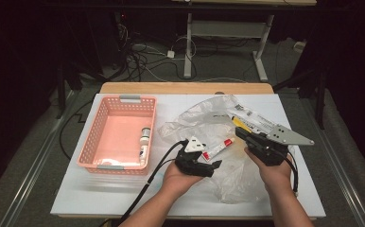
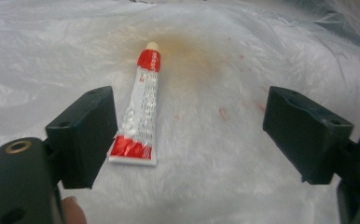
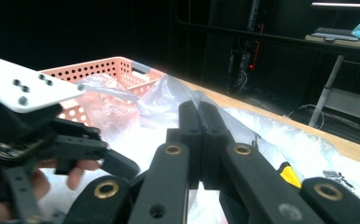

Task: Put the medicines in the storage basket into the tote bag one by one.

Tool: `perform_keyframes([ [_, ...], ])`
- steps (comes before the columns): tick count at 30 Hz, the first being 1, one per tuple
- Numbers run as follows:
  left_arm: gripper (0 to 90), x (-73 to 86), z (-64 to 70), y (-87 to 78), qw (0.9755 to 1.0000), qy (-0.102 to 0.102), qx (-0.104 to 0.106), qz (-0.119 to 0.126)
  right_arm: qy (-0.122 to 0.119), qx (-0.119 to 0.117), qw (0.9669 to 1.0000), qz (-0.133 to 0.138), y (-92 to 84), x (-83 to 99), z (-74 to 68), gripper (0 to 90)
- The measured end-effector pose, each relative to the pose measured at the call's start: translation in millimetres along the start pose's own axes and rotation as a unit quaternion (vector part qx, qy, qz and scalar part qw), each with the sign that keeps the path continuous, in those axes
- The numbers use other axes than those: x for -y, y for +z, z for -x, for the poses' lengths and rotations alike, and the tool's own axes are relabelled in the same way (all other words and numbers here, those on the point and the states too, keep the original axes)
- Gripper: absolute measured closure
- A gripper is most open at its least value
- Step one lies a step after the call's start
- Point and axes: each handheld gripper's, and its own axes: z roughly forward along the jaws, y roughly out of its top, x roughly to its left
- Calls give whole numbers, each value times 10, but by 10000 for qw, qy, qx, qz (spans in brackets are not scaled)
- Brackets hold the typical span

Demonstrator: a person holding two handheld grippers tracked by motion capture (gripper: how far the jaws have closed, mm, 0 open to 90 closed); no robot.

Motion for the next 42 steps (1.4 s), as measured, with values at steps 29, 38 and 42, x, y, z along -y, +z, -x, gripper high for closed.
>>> perform_keyframes([
  [29,0,204,9,-835,9991,72,-389,122,-24,-5,10000,-85,-8,28,-24,900],
  [38,0,214,-120,-1053,9978,-2,-644,173,-42,-32,9999,-127,-7,41,-32,900],
  [42,0,221,-198,-1127,9968,-51,-775,172,-33,-26,9999,-123,-9,40,-32,900],
])
